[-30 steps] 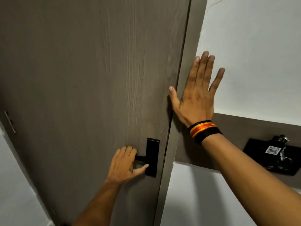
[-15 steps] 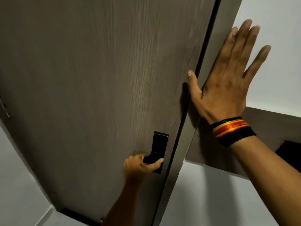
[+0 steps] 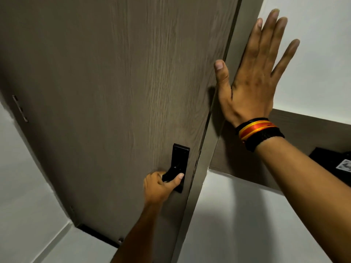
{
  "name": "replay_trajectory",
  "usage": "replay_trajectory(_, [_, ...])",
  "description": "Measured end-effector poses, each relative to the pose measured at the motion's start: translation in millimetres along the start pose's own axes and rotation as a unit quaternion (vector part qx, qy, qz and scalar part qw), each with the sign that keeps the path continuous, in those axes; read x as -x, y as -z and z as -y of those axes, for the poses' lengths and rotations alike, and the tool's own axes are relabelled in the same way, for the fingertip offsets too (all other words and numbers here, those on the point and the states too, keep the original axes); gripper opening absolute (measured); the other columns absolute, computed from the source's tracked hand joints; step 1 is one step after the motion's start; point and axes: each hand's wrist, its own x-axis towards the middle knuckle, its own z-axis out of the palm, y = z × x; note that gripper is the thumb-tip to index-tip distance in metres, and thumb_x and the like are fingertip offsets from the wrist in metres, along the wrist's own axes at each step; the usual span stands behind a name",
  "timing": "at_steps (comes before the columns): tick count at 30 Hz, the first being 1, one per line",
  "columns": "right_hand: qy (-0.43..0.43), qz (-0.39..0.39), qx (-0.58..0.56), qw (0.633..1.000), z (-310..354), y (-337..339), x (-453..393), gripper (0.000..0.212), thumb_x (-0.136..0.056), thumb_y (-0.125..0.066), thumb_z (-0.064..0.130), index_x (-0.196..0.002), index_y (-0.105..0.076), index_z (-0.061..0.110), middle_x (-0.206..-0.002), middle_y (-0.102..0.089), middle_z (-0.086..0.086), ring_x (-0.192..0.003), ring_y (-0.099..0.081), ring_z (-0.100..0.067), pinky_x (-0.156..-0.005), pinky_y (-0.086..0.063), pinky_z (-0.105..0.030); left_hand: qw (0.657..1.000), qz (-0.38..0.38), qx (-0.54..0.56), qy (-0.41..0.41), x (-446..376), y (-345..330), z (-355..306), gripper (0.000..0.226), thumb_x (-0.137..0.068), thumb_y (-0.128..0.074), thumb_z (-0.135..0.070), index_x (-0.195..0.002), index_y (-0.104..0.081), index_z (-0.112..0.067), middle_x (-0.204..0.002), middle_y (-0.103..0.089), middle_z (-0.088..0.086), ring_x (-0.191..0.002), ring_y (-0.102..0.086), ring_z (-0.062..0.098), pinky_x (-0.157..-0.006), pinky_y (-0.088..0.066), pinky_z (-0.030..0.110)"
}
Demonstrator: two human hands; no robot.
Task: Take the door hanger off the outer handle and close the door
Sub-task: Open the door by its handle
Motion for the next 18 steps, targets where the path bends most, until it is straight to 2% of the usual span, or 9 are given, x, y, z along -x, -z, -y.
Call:
replay_trajectory(2, [0.002,0.017,-0.116,0.993,-4.0,10.2,2.6,0.087,-0.101,-0.023,0.059,-0.159,-0.017,-0.006,-0.168,-0.015,-0.027,-0.157,-0.012,-0.041,-0.124,-0.003,-0.066,0.999,-0.005,0.006,0.039,8.6,7.2,-1.1,0.066,-0.067,-0.083,-0.069,-0.046,-0.036,-0.027,-0.039,-0.039,-0.014,-0.039,-0.044,0.004,-0.045,-0.029,0.014])
replay_trajectory(4, [-0.01,0.054,-0.28,0.958,-5.5,28.8,13.6,0.084,-0.102,-0.03,0.053,-0.161,-0.009,-0.003,-0.17,-0.014,-0.02,-0.159,-0.013,-0.032,-0.127,-0.006,-0.062,0.998,-0.011,-0.002,0.062,16.2,14.2,-1.8,0.066,-0.058,-0.07,-0.081,-0.047,-0.039,-0.024,-0.047,-0.041,-0.012,-0.045,-0.04,0.002,-0.048,-0.032,0.024])
replay_trajectory(7, [-0.039,0.132,-0.441,0.887,-8.2,66.0,53.4,0.073,-0.105,-0.044,0.043,-0.163,-0.01,0.013,-0.167,-0.032,-0.007,-0.15,-0.04,-0.02,-0.12,-0.037,-0.056,0.997,-0.009,-0.006,0.075,29.0,28.1,-3.5,0.065,-0.056,-0.064,-0.083,-0.048,-0.037,-0.024,-0.049,-0.041,-0.01,-0.047,-0.04,0.006,-0.049,-0.032,0.025])
replay_trajectory(9, [-0.065,0.194,-0.484,0.851,-10.7,73.9,90.0,0.061,-0.105,-0.047,0.04,-0.159,-0.026,0.021,-0.157,-0.049,-0.001,-0.136,-0.055,-0.011,-0.111,-0.051,-0.039,0.997,-0.005,-0.012,0.081,35.5,35.2,-3.2,0.067,-0.057,-0.064,-0.088,-0.05,-0.038,-0.027,-0.054,-0.043,-0.008,-0.052,-0.043,0.011,-0.05,-0.032,0.026])
replay_trajectory(11, [-0.115,0.274,-0.494,0.817,-13.5,70.0,127.3,0.05,-0.104,-0.048,0.041,-0.152,-0.041,0.027,-0.147,-0.059,0.002,-0.12,-0.06,0.004,-0.098,-0.053,-0.015,0.996,-0.022,-0.003,0.085,46.1,43.9,-7.3,0.068,-0.056,-0.063,-0.092,-0.051,-0.035,-0.031,-0.056,-0.039,-0.009,-0.055,-0.041,0.013,-0.052,-0.031,0.027])
replay_trajectory(12, [-0.14,0.317,-0.49,0.8,-15.3,64.4,144.7,0.047,-0.104,-0.049,0.041,-0.149,-0.045,0.029,-0.143,-0.061,0.003,-0.116,-0.06,0.005,-0.095,-0.052,-0.013,0.996,-0.033,0.004,0.082,51.4,48.3,-7.8,0.066,-0.056,-0.064,-0.09,-0.05,-0.033,-0.032,-0.054,-0.036,-0.011,-0.053,-0.038,0.011,-0.05,-0.03,0.027])
replay_trajectory(14, [-0.182,0.391,-0.478,0.765,-19.3,50.8,175.2,0.043,-0.103,-0.053,0.036,-0.145,-0.05,0.026,-0.138,-0.065,0.002,-0.118,-0.062,-0.005,-0.103,-0.053,-0.027,0.995,-0.044,-0.003,0.085,63.4,57.5,-5.7,0.066,-0.056,-0.063,-0.093,-0.05,-0.033,-0.034,-0.054,-0.035,-0.013,-0.054,-0.038,0.011,-0.048,-0.036,0.037])
replay_trajectory(16, [-0.209,0.44,-0.464,0.74,-22.6,38.3,197.6,0.038,-0.103,-0.057,0.027,-0.14,-0.056,0.021,-0.133,-0.067,0.0,-0.119,-0.062,-0.011,-0.109,-0.051,-0.036,0.995,-0.055,-0.016,0.084,74.4,70.6,-1.2,0.071,-0.052,-0.056,-0.104,-0.055,-0.039,-0.035,-0.06,-0.041,-0.01,-0.064,-0.046,0.016,-0.053,-0.043,0.043])
replay_trajectory(18, [-0.218,0.487,-0.443,0.72,-22.5,27.9,216.5,0.036,-0.101,-0.061,0.021,-0.137,-0.059,0.018,-0.131,-0.067,-0.003,-0.12,-0.063,-0.016,-0.11,-0.051,-0.036,0.997,-0.036,-0.041,0.056,81.1,91.2,1.9,0.068,-0.055,-0.057,-0.101,-0.054,-0.042,-0.036,-0.057,-0.043,-0.013,-0.058,-0.047,0.009,-0.05,-0.036,0.029])
